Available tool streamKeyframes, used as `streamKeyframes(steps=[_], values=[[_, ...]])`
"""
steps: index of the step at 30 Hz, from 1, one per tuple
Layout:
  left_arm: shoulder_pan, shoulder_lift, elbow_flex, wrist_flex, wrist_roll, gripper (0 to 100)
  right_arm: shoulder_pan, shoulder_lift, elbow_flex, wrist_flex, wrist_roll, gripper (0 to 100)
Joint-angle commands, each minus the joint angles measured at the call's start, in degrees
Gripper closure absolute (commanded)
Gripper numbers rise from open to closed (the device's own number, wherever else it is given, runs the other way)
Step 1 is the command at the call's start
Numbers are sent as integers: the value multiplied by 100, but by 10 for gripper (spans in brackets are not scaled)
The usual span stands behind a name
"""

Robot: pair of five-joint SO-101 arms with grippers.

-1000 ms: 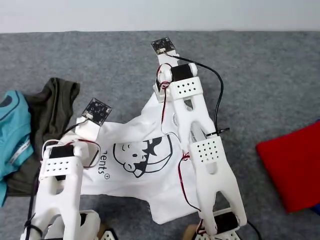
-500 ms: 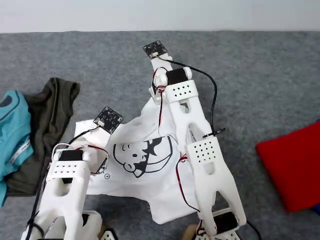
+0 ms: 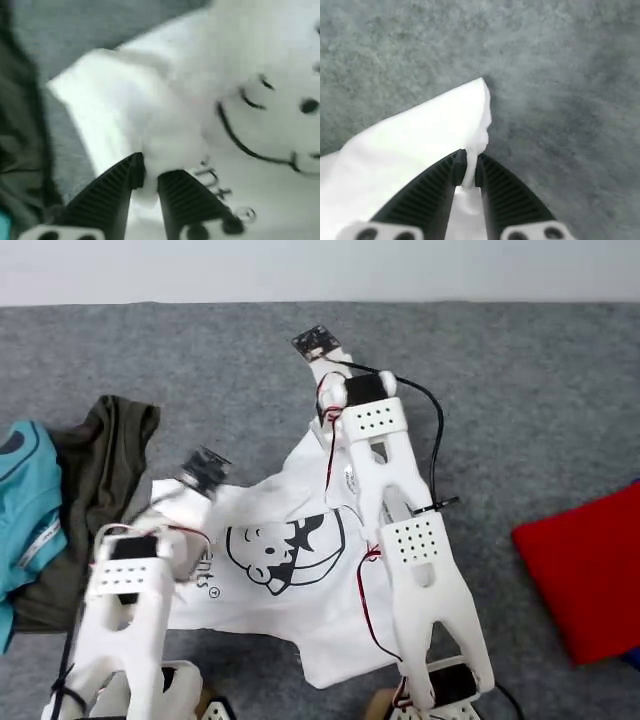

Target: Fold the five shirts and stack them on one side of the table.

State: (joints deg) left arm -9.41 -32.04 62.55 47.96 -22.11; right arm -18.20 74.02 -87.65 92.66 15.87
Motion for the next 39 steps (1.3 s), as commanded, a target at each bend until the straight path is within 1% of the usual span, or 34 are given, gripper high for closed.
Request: streamKeyframes(steps=[1, 4, 9, 13, 17, 28, 34, 37, 39], values=[[-334, -62, -646, -88, 422, 997, 207, -611, -703, 242, 237, 987], [-352, -62, -919, -79, 448, 997, 277, -787, -870, 435, 404, 987], [-360, -62, -1165, -70, 448, 997, 435, -1059, -870, 620, 396, 987], [-378, -158, -1490, 378, 501, 997, 523, -1385, -870, 708, 396, 987], [-352, -703, -1736, 651, 571, 997, 558, -1833, -870, 848, 396, 987], [-334, -2629, -2000, 615, 545, 997, 681, -3459, -862, 963, 404, 987], [-360, -3015, -2000, 615, 545, 997, 936, -3811, -862, 980, 404, 987], [-343, -2963, -1965, 615, 536, 997, 1007, -3811, -862, 989, 404, 987], [-343, -2796, -1895, 615, 360, 997, 1051, -3785, -782, 989, 404, 987]])
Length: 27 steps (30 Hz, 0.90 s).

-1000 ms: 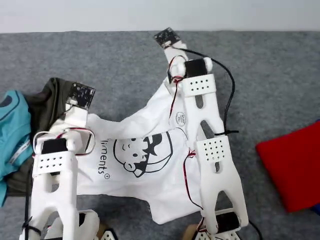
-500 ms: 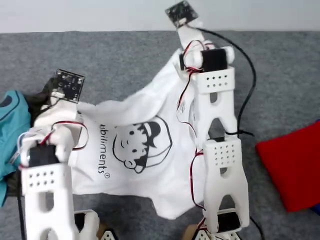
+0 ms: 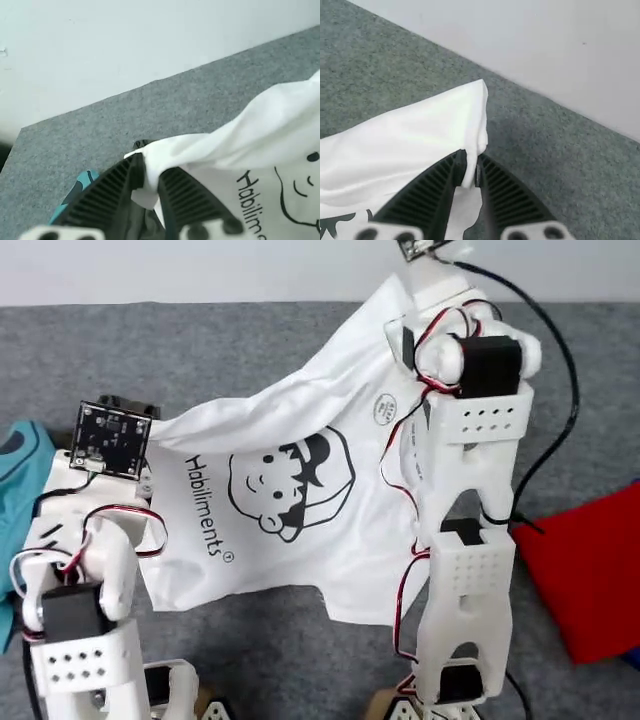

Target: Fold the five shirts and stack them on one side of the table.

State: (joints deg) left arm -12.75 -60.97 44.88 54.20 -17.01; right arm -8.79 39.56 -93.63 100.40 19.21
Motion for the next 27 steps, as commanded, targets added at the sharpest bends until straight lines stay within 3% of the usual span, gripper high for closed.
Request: streamKeyframes(steps=[1, 8, 11, 17, 27], values=[[-9, 211, -92, -9, -264, 997, 110, -338, -62, 207, 70, 987], [-18, 1248, -110, -18, -615, 997, 119, -330, 668, 154, 70, 987], [-44, 1767, -233, -404, -598, 997, 119, -338, 844, -127, 70, 987], [-158, 2013, -1710, -352, -413, 997, 84, -716, 299, -312, 70, 987], [457, 2004, -4268, 1714, -281, 997, 110, -2404, 141, 242, 70, 987]])
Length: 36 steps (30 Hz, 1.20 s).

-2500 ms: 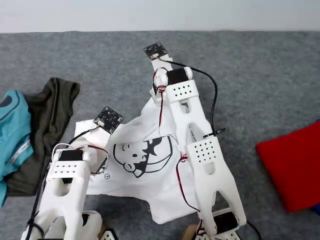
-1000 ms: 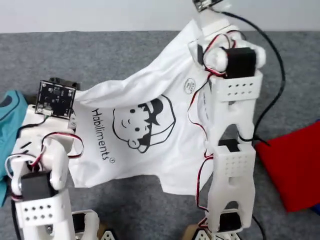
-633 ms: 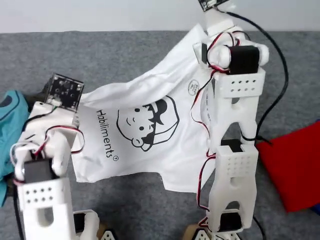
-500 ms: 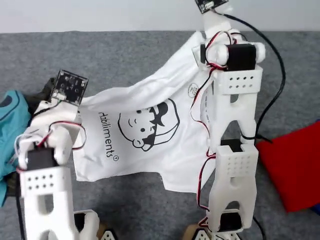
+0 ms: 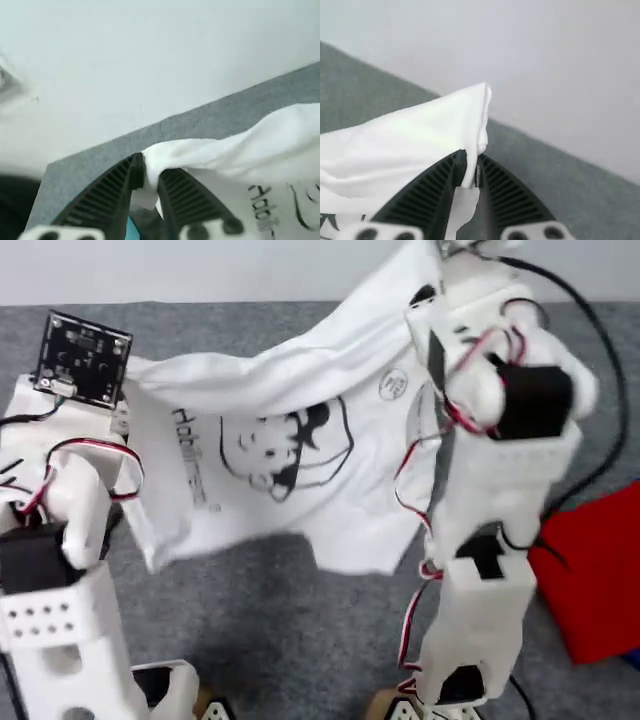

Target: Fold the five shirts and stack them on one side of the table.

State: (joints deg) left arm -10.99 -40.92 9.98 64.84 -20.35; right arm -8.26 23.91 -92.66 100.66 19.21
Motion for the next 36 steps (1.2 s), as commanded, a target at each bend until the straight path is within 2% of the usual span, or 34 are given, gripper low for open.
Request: streamKeyframes(steps=[1, 6, 14, 19, 22, 27, 36], values=[[387, 0, -1024, 914, 53, 997, 57, -1112, 202, 215, 70, 987], [800, 0, -2079, 1925, 53, 997, 57, -2695, 1644, 215, 70, 987], [835, 0, -3916, 3446, 53, 997, 57, -5446, 4589, 207, 299, 987], [818, -264, -4664, 3560, 26, 997, 75, -6782, 5635, 207, 413, 986], [818, -422, -4593, 3560, 26, 997, 75, -7055, 6075, 207, 457, 985], [782, -589, -3811, 3560, 18, 997, 40, -7037, 6593, -110, 440, 985], [800, -677, -3327, 3552, 9, 997, 66, -7442, 6620, -690, 440, 984]])
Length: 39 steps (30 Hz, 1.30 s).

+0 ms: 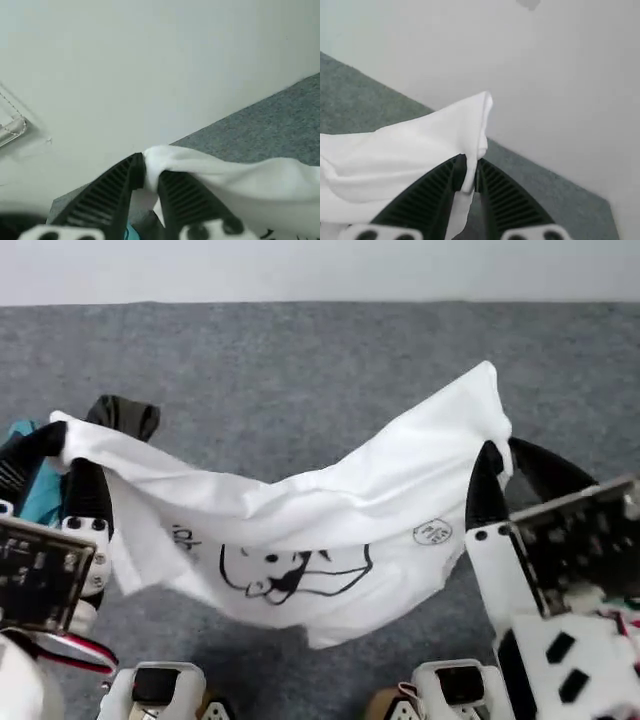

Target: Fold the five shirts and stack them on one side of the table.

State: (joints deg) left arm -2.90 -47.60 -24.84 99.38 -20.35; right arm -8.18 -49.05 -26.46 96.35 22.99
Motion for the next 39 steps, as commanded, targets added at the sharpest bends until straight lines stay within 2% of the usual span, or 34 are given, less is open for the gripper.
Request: streamKeyframes(steps=[1, 10, 15, 19, 25, 33, 39], values=[[9, -18, 259, 97, 9, 997, 66, -224, 0, -347, 70, 984], [0, 18, 462, 97, 0, 997, 66, -488, 0, -716, 97, 984], [-18, 18, 532, 97, -9, 997, 66, -444, 0, -998, 475, 984], [-18, 18, 523, 97, -290, 997, 66, -356, 9, -1411, 756, 984], [-26, 18, 523, 97, -316, 997, 365, 180, -378, -1745, 826, 984], [-26, 35, 532, 97, -316, 997, 391, 1130, -1679, -1095, 835, 984], [-26, 35, 532, 88, -316, 997, 382, 1262, -1741, -602, 826, 983]])
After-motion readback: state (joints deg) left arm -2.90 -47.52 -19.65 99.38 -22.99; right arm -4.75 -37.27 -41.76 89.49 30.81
